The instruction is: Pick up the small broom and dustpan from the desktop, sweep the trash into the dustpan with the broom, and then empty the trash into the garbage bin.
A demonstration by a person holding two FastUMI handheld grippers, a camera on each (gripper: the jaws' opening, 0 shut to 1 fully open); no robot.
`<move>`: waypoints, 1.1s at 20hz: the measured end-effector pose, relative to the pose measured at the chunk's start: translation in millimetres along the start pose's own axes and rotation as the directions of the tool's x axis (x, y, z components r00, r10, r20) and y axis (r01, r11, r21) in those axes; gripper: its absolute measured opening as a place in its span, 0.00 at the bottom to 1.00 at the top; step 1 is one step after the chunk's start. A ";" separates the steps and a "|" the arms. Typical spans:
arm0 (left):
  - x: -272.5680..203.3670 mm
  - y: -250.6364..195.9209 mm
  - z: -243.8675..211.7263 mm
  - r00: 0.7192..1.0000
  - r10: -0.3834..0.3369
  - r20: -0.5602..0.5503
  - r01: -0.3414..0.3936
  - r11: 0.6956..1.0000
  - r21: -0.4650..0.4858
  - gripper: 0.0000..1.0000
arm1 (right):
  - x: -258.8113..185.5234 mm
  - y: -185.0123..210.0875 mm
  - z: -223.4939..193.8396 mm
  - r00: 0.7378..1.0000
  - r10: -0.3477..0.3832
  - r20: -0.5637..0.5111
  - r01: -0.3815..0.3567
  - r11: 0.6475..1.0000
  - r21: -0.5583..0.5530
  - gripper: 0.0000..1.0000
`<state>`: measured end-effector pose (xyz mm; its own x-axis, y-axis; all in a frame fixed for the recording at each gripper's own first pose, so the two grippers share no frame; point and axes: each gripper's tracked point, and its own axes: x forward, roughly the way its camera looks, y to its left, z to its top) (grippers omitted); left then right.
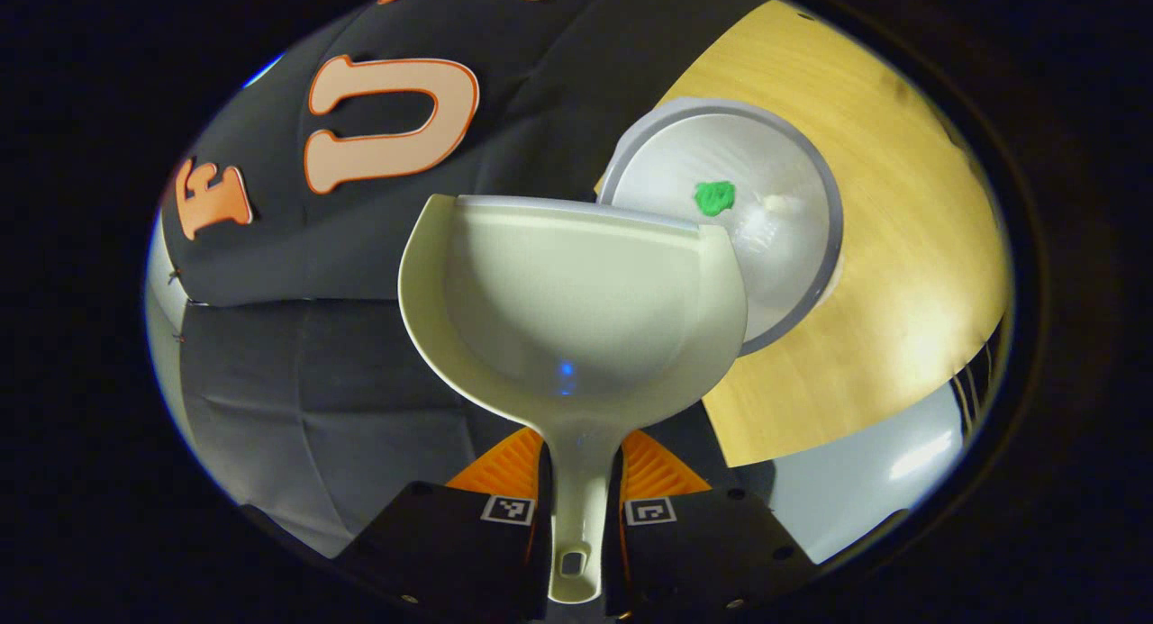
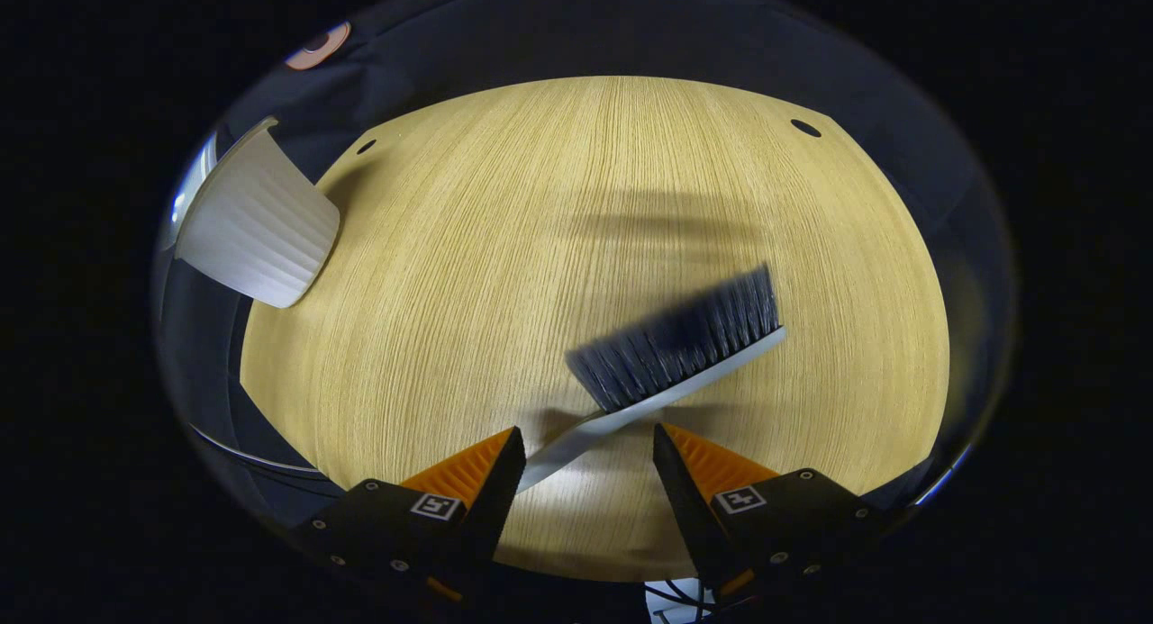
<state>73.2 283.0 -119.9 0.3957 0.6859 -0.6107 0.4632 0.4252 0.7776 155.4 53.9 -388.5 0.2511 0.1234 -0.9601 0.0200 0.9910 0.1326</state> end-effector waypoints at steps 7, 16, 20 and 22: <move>8.5 -93.6 21.2 0.926 -0.341 0.164 0.376 0.778 -0.502 0.22 | -6.6 -4.5 3.8 1.000 0.011 0.019 -0.011 1.000 -0.001 0.95; -61.4 -166.9 128.1 0.670 -0.525 0.524 0.740 0.422 -0.523 0.22 | -12.2 -7.2 6.0 0.999 0.026 0.037 -0.025 1.000 -0.018 0.95; -83.3 -232.3 148.4 0.594 -0.593 0.545 0.800 0.361 -0.479 0.22 | -12.7 -6.2 3.1 0.999 0.032 0.034 -0.032 0.999 -0.016 0.95; -89.7 -276.9 155.8 0.564 -0.637 0.526 0.817 0.338 -0.466 0.22 | -11.8 -8.2 1.8 0.999 0.028 0.033 -0.027 0.999 -0.021 0.95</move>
<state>33.0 11.8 -303.6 0.3456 -0.1949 -0.9179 0.1103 0.9798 -0.1665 154.1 44.2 -377.8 0.2835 0.1493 -0.9473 -0.0069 0.9881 0.1536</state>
